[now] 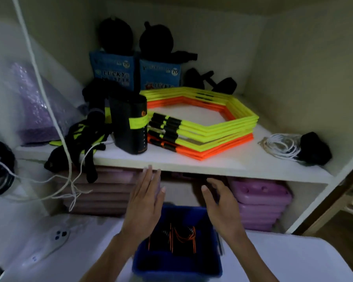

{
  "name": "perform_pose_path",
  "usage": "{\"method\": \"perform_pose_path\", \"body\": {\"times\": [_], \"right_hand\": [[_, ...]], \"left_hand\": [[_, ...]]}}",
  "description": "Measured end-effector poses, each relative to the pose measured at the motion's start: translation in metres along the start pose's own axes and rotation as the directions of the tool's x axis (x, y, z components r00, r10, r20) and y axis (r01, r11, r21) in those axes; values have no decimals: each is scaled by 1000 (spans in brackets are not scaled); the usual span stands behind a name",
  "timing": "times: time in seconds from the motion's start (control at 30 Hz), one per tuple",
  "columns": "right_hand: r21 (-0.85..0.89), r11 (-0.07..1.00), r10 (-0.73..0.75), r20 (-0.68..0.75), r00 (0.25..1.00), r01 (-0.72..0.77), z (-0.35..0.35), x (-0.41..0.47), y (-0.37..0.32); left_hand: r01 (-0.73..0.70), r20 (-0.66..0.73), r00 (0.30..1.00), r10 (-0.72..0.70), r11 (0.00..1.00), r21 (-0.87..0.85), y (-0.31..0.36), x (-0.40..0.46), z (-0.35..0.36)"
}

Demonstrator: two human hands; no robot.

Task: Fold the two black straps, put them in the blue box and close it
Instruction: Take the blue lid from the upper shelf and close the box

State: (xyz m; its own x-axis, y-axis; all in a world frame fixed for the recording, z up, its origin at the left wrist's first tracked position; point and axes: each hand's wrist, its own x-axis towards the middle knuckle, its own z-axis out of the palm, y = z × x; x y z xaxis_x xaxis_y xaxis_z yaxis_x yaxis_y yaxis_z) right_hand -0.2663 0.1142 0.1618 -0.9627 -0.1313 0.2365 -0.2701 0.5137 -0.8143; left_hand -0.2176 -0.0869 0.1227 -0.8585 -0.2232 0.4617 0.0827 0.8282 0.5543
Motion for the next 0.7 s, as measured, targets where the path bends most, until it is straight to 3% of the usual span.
{"method": "perform_pose_path", "body": {"times": [0.27,0.57,0.7], "right_hand": [[-68,926,-376,-232,897,371,-120,51,-133],[-273,781,-621,-438,650,562,-249,86,-279],[-394,712,-690,-546,475,582,-296,104,-328]], "left_hand": [[-331,-236,912,335,942,57,149,115,-103],[-519,-458,675,579,813,264,292,214,-220],[-553,-513,594,619,778,299,344,260,-253]]}}
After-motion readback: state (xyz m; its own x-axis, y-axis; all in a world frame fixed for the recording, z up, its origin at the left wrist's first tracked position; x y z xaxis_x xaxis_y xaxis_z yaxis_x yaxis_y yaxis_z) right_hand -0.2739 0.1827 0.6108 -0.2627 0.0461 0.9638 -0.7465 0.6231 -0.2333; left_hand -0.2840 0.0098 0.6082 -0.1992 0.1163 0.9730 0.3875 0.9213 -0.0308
